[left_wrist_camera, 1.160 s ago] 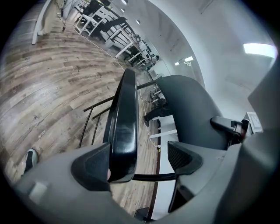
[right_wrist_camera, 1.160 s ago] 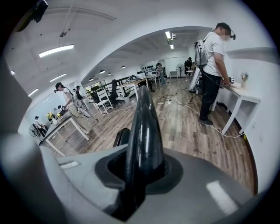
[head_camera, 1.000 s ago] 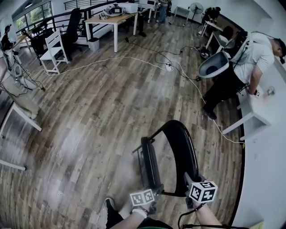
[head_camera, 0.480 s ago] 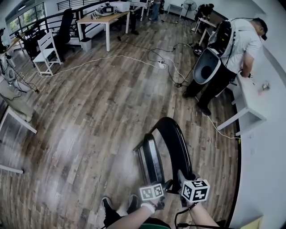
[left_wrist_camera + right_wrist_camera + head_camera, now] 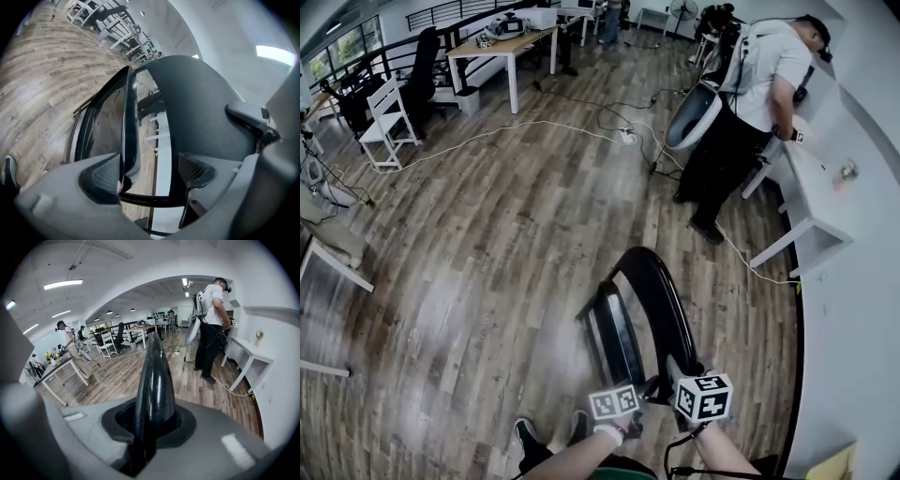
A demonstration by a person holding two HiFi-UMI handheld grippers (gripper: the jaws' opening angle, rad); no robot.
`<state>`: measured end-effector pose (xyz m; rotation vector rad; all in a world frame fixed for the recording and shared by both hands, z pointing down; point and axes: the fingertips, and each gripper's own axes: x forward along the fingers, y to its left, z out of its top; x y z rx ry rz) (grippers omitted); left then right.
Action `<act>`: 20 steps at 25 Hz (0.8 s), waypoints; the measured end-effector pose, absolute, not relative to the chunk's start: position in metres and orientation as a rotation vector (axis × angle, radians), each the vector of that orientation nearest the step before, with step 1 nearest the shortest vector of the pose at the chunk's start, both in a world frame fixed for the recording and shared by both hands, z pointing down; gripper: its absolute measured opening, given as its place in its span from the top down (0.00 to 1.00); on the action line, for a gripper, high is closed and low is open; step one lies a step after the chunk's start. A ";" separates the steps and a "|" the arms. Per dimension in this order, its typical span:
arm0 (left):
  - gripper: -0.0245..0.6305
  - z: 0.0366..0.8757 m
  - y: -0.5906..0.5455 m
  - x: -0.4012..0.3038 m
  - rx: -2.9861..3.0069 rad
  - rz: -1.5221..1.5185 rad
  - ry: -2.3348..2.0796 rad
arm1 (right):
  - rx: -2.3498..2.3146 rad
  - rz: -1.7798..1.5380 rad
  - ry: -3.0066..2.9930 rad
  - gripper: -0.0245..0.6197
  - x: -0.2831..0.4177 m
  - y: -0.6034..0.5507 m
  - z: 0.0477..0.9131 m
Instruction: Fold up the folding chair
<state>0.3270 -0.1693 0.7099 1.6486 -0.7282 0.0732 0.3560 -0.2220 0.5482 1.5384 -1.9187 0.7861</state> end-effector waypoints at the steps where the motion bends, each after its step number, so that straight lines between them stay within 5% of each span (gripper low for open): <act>1: 0.37 0.709 -0.170 0.327 1.644 0.047 -0.711 | 1.537 0.783 -1.920 0.85 0.355 -0.222 0.548; 11: 0.39 0.705 -0.169 0.324 1.755 0.070 -0.555 | 1.535 0.785 -1.923 0.85 0.355 -0.224 0.549; 20: 0.39 0.633 -0.219 0.182 1.960 0.119 -0.862 | 1.532 0.758 -1.918 0.85 0.356 -0.220 0.545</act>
